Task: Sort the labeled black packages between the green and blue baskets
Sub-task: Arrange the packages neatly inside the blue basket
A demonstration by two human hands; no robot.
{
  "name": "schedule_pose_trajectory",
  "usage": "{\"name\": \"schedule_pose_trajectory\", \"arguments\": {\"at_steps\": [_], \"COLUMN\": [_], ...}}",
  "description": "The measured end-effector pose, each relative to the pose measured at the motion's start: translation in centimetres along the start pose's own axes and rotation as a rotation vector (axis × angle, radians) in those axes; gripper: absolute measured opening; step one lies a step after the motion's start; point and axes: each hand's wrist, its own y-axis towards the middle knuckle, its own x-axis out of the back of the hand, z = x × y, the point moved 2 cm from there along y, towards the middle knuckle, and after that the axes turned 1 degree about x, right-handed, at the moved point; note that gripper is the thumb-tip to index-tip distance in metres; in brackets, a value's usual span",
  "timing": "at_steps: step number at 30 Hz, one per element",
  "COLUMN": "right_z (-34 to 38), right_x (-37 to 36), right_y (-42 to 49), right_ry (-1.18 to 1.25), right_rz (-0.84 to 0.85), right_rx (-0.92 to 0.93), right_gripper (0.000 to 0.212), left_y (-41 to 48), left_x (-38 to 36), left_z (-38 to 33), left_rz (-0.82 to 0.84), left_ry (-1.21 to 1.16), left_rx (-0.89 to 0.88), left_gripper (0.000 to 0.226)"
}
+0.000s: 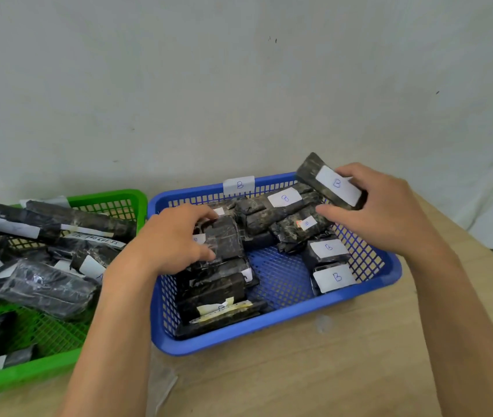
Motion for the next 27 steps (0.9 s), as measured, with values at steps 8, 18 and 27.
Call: {"name": "schedule_pose_trajectory", "arguments": {"at_steps": [8, 18, 27], "right_z": [-0.8, 0.3, 1.0], "right_x": [-0.3, -4.4, -4.8], "right_y": [0.2, 0.0, -0.5], "right_ry": [0.022, -0.287, -0.419], "right_rz": [0.129, -0.019, 0.282], "right_rx": [-0.027, -0.076, -0.167], "right_gripper": [0.06, 0.066, 0.056], "left_y": [0.4, -0.2, -0.2], "left_x": [-0.4, -0.4, -3.8], "left_z": [0.0, -3.1, -5.7], "left_rz": [-0.103, -0.2, 0.038], "left_ry": [-0.075, -0.664, -0.653], "left_rx": [0.0, -0.114, 0.03], "left_gripper": [0.043, 0.055, 0.033]}}
